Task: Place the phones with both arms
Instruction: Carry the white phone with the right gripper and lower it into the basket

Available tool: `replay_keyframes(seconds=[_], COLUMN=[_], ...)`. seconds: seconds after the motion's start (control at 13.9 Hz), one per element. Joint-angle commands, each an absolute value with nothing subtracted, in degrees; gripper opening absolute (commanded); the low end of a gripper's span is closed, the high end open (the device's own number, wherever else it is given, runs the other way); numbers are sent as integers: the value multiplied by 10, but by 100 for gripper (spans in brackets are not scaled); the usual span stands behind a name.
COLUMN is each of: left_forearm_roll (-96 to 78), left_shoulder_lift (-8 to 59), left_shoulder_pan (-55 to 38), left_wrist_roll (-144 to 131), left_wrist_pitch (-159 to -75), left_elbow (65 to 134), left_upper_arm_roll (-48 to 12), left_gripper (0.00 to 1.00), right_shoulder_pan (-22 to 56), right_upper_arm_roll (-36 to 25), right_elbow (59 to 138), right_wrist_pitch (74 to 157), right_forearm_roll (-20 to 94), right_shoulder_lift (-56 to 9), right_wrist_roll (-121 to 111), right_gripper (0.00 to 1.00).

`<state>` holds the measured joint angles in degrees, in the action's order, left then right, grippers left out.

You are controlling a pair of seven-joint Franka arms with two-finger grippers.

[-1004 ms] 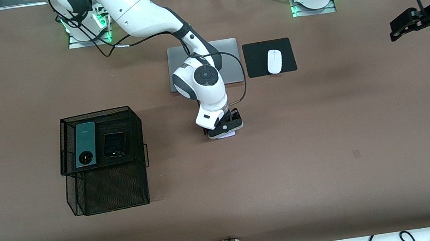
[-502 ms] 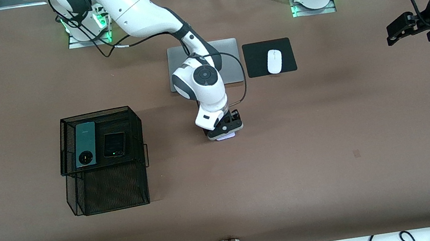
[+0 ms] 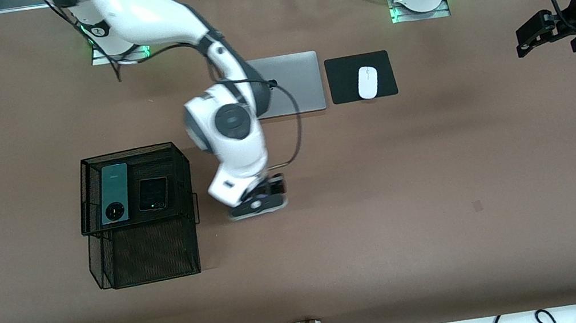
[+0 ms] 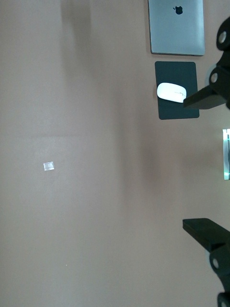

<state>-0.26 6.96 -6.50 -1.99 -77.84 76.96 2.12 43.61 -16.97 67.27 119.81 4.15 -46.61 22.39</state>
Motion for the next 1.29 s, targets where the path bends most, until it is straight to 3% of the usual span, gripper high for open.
replay_keyframes(seconds=[0.0,0.57,1.22], left_forearm_roll=[-10,-4,-3], left_shoulder_lift=[52,52,52], left_shoulder_pan=[-63,-58,-57], left_wrist_roll=[-21,-11,-13], left_wrist_pitch=[-787,-784,-780], left_elbow=[791,787,784], left_upper_arm_roll=[18,19,22], left_gripper=[100,100,100], right_shoulder_pan=[383,258,220], right_upper_arm_roll=[-160,-155,-154], right_elbow=[662,668,764], right_wrist_pitch=[1151,1167,1261], right_forearm_roll=[40,44,113], right_shoulder_lift=[-444,-451,-455], right_wrist_roll=[136,8,6], right_gripper=[0,0,0])
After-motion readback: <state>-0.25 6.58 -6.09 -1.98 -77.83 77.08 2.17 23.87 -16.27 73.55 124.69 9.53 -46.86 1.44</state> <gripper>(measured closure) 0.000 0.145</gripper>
